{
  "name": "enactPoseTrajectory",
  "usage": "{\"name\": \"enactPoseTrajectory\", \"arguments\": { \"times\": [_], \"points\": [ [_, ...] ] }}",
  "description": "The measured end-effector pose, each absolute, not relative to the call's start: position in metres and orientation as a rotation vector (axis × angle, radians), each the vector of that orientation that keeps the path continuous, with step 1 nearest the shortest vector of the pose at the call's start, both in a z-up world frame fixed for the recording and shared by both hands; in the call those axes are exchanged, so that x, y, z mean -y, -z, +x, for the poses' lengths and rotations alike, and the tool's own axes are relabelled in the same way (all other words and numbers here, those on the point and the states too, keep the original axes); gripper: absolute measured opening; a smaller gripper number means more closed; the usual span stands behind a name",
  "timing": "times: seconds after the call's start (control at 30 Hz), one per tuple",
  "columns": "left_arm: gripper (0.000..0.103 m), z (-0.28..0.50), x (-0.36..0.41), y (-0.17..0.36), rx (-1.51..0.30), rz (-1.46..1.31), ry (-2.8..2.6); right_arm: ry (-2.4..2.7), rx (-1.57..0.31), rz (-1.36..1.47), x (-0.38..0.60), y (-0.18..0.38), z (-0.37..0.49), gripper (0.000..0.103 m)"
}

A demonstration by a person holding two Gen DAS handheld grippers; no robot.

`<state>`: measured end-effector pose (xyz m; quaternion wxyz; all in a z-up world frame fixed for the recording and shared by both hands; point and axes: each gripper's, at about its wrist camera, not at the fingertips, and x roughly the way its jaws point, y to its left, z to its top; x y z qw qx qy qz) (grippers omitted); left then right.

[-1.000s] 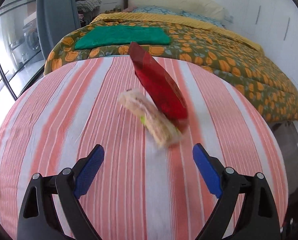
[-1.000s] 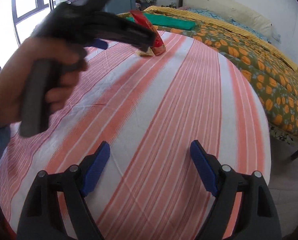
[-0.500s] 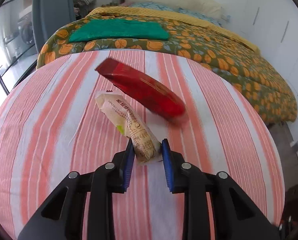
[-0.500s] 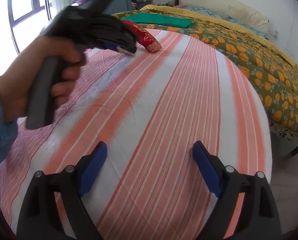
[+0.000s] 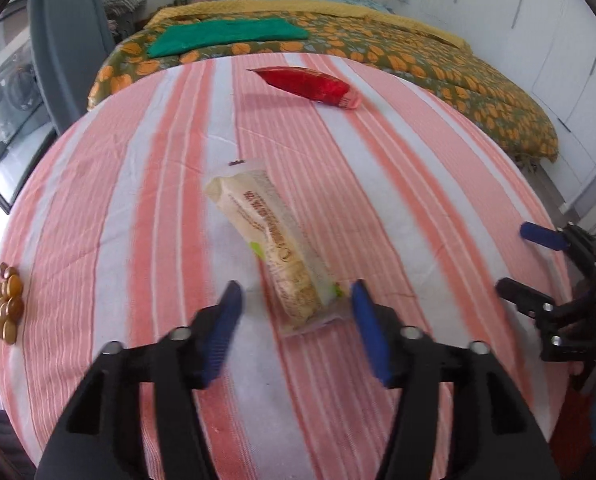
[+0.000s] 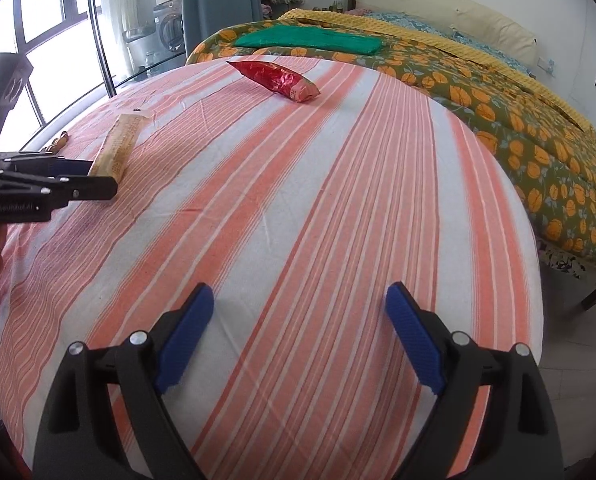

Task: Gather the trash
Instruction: 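Grasp the red snack packet with the right gripper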

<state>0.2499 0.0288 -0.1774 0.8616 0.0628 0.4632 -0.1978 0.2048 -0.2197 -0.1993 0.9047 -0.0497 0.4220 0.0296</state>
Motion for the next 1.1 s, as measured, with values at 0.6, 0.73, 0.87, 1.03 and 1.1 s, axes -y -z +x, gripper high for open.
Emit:
{"name": "enactPoseTrajectory", "arguments": {
  "times": [0.6, 0.73, 0.87, 1.03, 1.1],
  "points": [
    [0.087, 0.260, -0.035, 0.185, -0.942, 0.145, 0.303, -0.269, -0.913, -0.264, 0.221, 0.177, 0.382, 0.085],
    [0.088, 0.260, -0.034, 0.186, -0.944, 0.145, 0.304, -0.287, -0.915, -0.306, 0.203, 0.178, 0.429, 0.084],
    [0.090, 0.260, -0.033, 0.186, -0.947, 0.144, 0.309, -0.342, -0.957, -0.255, 0.200, 0.185, 0.451, 0.060],
    [0.091, 0.261, -0.032, 0.187, -0.948, 0.143, 0.312, -0.345, -0.974, -0.199, 0.204, 0.178, 0.439, 0.028],
    [0.092, 0.261, -0.032, 0.187, -0.948, 0.143, 0.313, -0.310, -0.974, -0.193, 0.210, 0.173, 0.421, 0.028]
  ]
}}
